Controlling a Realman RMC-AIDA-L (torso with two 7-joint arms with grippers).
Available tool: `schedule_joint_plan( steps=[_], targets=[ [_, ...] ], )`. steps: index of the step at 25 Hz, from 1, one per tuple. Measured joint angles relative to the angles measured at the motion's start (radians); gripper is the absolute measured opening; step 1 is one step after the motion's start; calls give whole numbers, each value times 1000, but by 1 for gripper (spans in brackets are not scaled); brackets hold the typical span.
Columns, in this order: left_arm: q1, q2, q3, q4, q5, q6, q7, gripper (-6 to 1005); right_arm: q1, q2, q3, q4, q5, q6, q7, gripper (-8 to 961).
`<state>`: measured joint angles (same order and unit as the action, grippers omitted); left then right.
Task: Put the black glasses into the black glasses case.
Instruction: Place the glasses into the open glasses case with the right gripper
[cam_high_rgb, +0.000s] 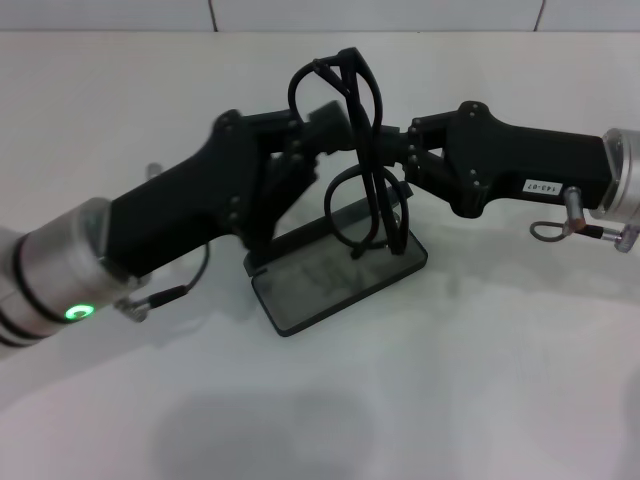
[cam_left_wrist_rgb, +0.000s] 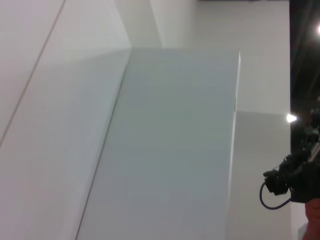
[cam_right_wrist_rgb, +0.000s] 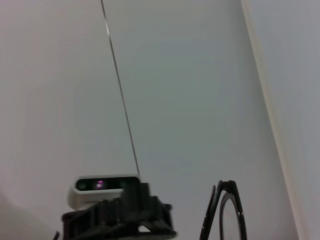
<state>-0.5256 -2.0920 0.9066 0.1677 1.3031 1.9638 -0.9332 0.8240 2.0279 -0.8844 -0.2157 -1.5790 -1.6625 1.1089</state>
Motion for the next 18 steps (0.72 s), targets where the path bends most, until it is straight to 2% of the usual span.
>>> schedule_joint_plan(
  steps=[5, 7, 10, 12, 15, 18],
  targets=[
    [62, 4, 3, 42, -8, 37, -13, 40, -12, -3, -2, -31, 4, 23, -2, 33],
    [87, 12, 8, 48, -2, 50, -23, 40, -39, -5, -17, -107, -1, 31, -4, 33],
    [126, 29, 23, 49, 8, 56, -37, 40, -92, -8, -103, -277, -12, 43, -18, 33],
    [154, 39, 29, 49, 13, 57, -38, 40, -131, -16, -199, -423, -29, 65, -26, 33],
    [189, 47, 27, 48, 12, 51, -39, 40, -163, -15, -289, -619, -145, 101, -1, 33],
    [205, 49, 25, 43, 10, 35, -39, 41, -155, -7, -375, -753, -302, 146, 59, 33]
  ],
)
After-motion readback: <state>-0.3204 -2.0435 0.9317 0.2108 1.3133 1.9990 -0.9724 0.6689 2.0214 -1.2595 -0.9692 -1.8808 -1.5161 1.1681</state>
